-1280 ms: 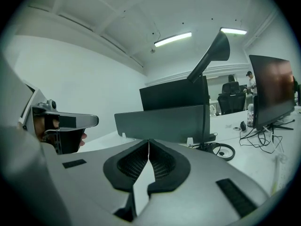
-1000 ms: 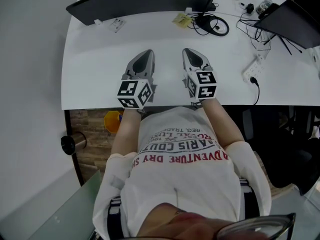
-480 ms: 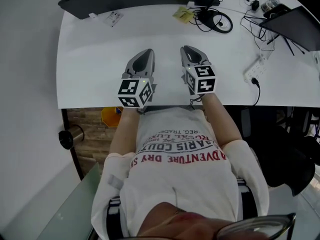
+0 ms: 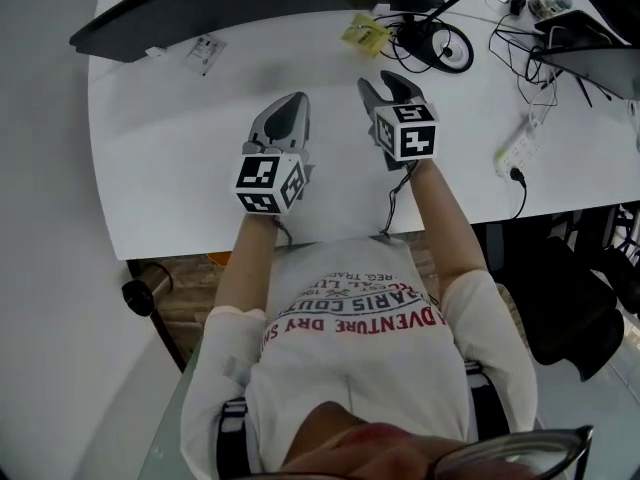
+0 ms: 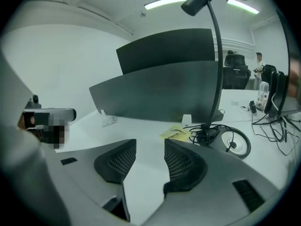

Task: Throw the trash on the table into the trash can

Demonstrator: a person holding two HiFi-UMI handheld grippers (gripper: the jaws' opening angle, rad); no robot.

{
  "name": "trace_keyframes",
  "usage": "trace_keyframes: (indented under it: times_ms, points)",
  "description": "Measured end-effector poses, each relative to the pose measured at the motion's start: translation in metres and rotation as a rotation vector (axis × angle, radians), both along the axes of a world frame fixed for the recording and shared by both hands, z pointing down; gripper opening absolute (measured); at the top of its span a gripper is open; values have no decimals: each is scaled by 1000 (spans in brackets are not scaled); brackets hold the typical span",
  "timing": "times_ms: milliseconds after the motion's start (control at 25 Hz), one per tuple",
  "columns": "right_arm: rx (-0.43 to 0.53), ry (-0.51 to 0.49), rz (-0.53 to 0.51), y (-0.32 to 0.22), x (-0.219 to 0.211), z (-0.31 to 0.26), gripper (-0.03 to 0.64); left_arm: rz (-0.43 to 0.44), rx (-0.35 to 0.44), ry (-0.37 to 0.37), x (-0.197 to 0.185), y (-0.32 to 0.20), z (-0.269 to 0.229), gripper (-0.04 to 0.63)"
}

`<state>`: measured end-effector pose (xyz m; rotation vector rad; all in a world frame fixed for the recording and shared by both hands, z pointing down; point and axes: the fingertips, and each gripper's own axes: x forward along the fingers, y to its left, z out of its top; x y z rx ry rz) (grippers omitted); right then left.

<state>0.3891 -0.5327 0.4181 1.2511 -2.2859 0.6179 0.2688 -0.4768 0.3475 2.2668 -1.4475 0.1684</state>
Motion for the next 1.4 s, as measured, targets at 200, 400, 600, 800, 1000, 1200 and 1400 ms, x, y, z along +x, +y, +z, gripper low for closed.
trace_keyframes:
  times_ms: [200, 400, 600, 800, 1000, 1200, 1400]
  points:
    - [-33, 77, 5, -63, -3, 35, 233, 29, -11, 24, -5, -44, 26, 23]
    - [-100, 185, 7, -100, -4, 84, 278, 38, -33, 14, -11, -74, 55, 23]
    - [-172, 280, 19, -120, 4, 118, 278, 55, -64, 23, -15, -83, 75, 23]
    - [-233, 247, 58, -121, 7, 130, 278, 55, -93, 34, -20, -85, 92, 23]
    - [-214, 214, 51, -120, 7, 129, 195, 63, -120, 53, -14, -84, 100, 23]
    - [-139, 272, 19, -122, 17, 123, 50, 77, -121, 49, -7, -80, 99, 23]
    - [-63, 211, 39, -113, 14, 85, 49, 59, -109, 58, -8, -73, 85, 23]
